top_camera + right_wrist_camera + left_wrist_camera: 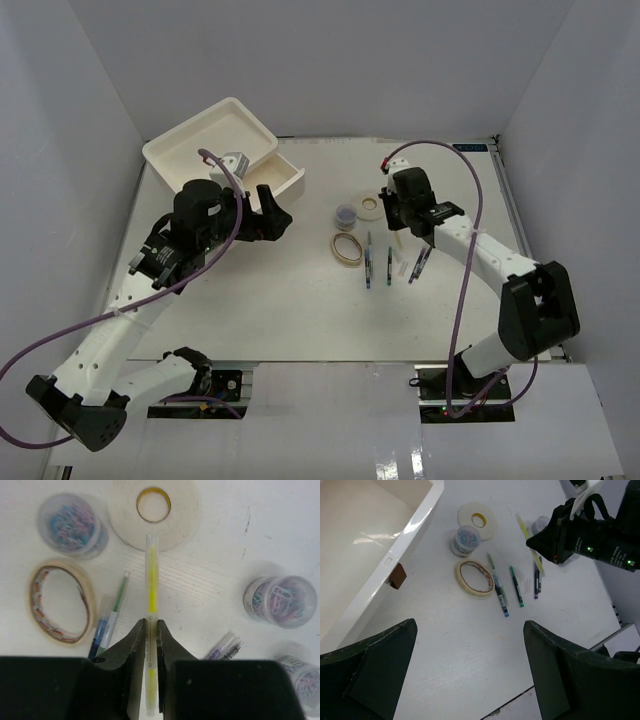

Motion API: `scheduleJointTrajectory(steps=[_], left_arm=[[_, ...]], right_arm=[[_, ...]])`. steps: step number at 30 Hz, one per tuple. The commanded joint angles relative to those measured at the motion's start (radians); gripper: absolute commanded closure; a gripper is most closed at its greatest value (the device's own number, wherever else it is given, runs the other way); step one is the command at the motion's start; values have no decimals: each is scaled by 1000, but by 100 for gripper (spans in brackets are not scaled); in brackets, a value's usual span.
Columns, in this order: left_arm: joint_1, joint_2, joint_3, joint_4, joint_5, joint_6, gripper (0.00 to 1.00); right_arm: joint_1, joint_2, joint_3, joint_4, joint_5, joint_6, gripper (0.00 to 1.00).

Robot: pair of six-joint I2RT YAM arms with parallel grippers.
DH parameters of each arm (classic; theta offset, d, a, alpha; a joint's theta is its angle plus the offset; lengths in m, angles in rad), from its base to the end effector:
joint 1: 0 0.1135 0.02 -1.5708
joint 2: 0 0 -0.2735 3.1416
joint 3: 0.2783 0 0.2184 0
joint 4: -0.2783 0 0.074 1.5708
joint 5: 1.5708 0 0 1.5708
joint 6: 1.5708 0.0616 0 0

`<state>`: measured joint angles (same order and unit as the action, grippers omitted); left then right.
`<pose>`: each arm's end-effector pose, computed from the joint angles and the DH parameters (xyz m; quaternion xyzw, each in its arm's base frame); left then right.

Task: Sort the stationery into containers
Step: Pick up the pen from the center of the board, then place the pen in the drawer.

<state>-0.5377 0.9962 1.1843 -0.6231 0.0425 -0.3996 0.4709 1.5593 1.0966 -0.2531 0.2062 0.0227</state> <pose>0.1613 -0.0992 0.3842 0.0696 0.8400 -0.2589 0.4717 0.3024 0.1398 0.2588 -0.1595 0.8920 0.0099 0.4228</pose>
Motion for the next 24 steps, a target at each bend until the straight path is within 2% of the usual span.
scheduleJointTrajectory(steps=[1,5,10,11,15,20,24], left_arm=[[1,9,0,85,91,-79,2],[1,48,-8,198,172,-189,2],[-39,126,-20,348,185,-307,2],[-59,142,-14,373,172,-320,2],[-221,258,66,439,-19,-298,2],[-289,409,149,459,-119,-291,4],[-335,465,175,493,-155,-288,9]], right_arm=[[-5,-135,-26,15,-71,43,91],[2,-321,-118,109,-230,86,91],[8,-479,-242,240,-350,163,92],[8,-519,-256,280,-390,171,92],[8,-599,-317,353,-439,215,91],[8,-696,-385,445,-487,275,90],[8,-722,-399,434,-501,281,89]])
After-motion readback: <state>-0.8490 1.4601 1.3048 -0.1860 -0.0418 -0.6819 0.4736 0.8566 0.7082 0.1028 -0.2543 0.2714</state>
